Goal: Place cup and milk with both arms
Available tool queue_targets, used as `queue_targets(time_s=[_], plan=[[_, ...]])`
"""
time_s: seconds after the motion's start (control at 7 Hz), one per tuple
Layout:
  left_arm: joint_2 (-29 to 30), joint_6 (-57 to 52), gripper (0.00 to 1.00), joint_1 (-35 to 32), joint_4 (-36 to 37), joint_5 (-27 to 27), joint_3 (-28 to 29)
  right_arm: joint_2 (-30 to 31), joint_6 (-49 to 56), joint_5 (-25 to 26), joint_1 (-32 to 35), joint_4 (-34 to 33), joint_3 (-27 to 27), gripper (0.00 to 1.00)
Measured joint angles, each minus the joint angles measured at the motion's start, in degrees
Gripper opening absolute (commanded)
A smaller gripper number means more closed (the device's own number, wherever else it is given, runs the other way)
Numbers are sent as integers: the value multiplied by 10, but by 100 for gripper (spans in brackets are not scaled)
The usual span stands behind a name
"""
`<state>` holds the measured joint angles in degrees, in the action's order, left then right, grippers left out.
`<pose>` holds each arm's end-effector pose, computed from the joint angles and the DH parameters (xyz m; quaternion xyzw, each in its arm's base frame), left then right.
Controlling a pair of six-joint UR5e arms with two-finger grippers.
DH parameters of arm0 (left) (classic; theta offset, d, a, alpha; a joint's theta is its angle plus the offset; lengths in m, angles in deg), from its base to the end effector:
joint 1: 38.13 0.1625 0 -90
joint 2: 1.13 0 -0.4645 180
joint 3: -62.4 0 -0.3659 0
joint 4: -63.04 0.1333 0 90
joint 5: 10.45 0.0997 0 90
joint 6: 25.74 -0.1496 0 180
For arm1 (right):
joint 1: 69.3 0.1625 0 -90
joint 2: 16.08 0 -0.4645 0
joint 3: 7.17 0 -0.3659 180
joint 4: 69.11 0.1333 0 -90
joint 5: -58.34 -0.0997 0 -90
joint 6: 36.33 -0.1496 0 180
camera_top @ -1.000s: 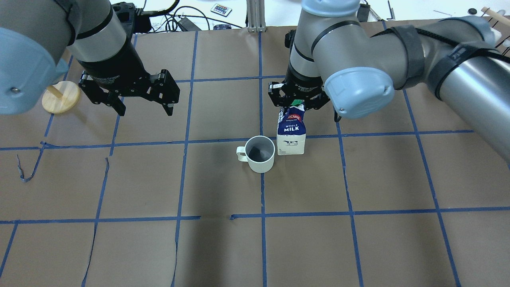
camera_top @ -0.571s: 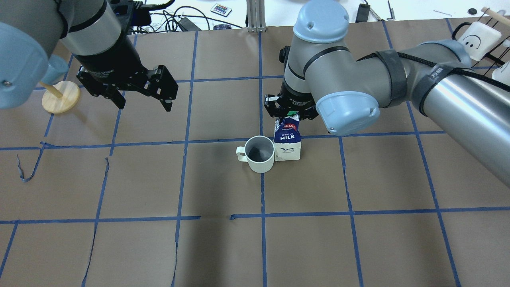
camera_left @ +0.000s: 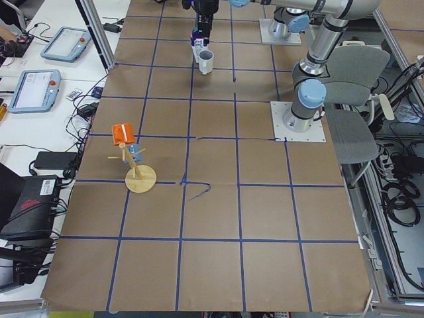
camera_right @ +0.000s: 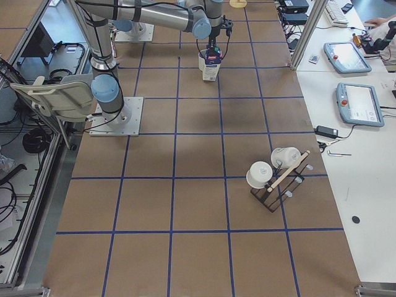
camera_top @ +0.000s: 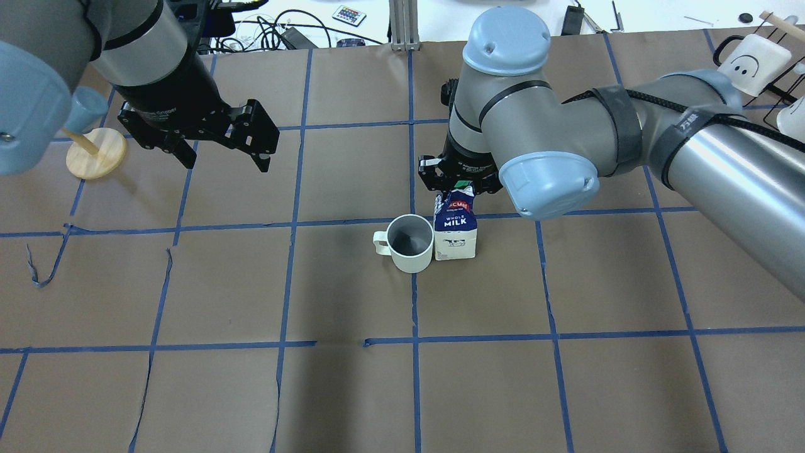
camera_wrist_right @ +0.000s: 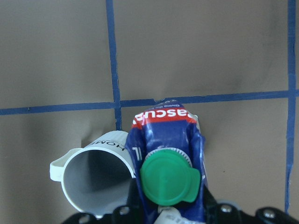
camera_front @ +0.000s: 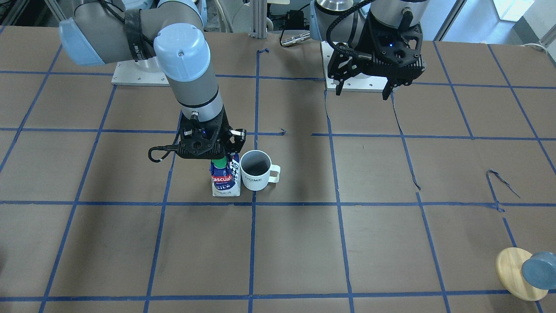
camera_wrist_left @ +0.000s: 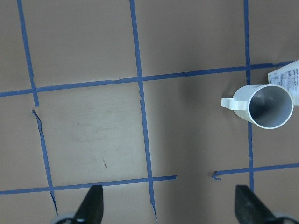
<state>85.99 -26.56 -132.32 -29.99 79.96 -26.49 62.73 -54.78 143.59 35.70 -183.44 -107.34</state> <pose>-0.1643 -0.4330 0.5040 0.0437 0.9990 -0.0085 0.0033 0.2800 -0.4822 0.3412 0.0290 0.9984 -0.0129 0.0471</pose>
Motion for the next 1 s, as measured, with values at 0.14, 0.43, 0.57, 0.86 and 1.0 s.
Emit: queue_targets(time_s=[0.14,0.43,0.57,0.86,1.0], plan=[[-1,0,100,0,0,0,0,2,0,0,0,0,-3,46],[-2,0,100,1,0,0,-1,9,0,-1,0,2,-6,47],[-2,0,100,1,0,0,-1,12,0,-1,0,4,-8,75],[-3,0,100,1,0,0,-1,15,-1,-1,0,3,-15,100],[-3,0,100,1,0,0,-1,14,-1,-4,-2,3,-6,100]])
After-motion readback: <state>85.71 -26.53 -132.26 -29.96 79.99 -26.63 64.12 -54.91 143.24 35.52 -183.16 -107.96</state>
